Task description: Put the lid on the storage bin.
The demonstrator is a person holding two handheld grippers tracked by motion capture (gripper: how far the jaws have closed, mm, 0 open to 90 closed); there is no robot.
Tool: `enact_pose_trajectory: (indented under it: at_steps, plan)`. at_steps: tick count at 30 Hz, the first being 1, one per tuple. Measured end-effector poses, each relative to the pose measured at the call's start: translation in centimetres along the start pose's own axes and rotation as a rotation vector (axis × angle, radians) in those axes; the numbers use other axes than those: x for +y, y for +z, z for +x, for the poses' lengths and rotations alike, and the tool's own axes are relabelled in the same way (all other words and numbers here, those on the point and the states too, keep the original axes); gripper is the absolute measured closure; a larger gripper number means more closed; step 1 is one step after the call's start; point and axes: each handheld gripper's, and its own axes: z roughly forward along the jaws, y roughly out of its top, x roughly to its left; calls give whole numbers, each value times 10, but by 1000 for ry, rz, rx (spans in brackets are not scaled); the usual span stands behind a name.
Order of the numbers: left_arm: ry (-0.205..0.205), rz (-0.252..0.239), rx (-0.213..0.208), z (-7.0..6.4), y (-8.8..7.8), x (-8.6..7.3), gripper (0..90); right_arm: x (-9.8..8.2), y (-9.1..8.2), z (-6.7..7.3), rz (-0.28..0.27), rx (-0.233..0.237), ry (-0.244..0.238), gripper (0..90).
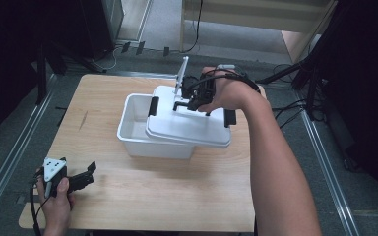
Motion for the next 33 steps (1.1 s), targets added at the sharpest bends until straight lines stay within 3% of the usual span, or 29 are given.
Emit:
enact_pose_trajectory:
  at_steps: [14, 18, 22, 23, 33]
  plan:
    - [-9, 0, -10, 1, -1, 0, 0, 43, 9, -4, -23, 19, -10, 853]
    - [-10, -1, -10, 1, -1, 0, 0, 53, 12, -3, -9, 25, -11, 854]
    - [-11, 0, -10, 2, -1, 0, 0, 61, 14, -4, -22, 28, -40, 853]
    - [-11, 0, -10, 2, -1, 0, 0, 62, 15, -2, -14, 30, -24, 853]
    - [-16, -2, -10, 2, 0, 0, 0, 75, 25, -2, 2, 40, -27, 853]
